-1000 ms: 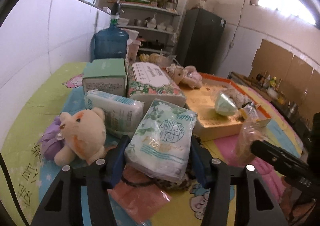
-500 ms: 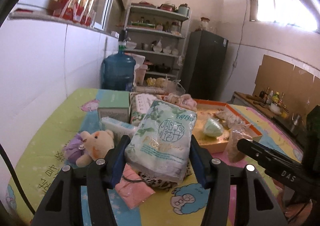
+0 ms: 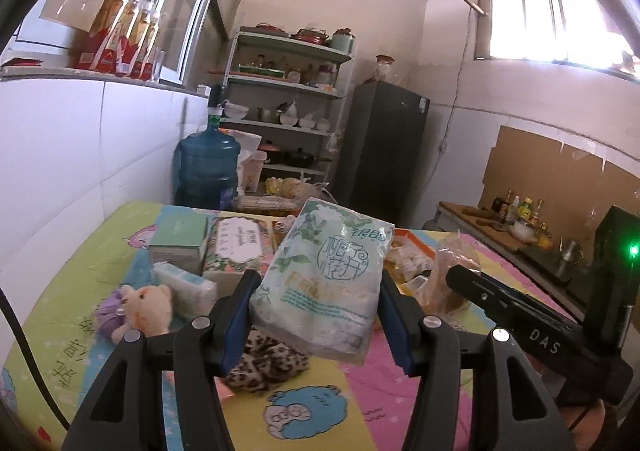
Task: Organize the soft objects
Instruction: 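Carry the bagged bread and wipes pack over the tray with both tools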
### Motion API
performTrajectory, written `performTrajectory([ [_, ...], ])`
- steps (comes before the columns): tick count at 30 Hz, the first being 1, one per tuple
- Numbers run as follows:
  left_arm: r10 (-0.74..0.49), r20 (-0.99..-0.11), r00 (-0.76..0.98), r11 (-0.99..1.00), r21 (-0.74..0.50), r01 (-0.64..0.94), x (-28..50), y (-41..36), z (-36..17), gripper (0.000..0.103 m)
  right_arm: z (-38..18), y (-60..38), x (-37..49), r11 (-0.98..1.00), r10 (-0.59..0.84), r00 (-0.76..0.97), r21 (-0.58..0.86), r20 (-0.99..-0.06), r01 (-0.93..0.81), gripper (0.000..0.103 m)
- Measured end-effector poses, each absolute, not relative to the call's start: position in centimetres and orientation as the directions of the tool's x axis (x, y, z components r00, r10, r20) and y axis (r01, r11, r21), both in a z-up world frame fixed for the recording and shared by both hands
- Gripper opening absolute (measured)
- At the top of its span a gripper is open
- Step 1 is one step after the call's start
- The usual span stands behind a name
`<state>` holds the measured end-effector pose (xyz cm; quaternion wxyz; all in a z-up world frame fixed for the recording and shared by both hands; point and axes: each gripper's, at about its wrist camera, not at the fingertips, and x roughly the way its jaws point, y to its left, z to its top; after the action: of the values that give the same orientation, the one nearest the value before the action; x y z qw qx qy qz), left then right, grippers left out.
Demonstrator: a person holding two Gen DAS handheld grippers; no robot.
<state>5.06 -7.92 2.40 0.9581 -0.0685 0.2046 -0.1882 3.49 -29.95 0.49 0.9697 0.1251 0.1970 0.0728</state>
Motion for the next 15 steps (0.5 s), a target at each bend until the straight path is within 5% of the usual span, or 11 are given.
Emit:
performTrajectory([
  [15,-0.433,-0.368,0.823,0.901,-0.201,0.384,5.4,-12.2,2.8,0.057,1.0,-33.7,2.5,0.961,0.136,0.930,0.274,-0.342,-0.040,0.049],
])
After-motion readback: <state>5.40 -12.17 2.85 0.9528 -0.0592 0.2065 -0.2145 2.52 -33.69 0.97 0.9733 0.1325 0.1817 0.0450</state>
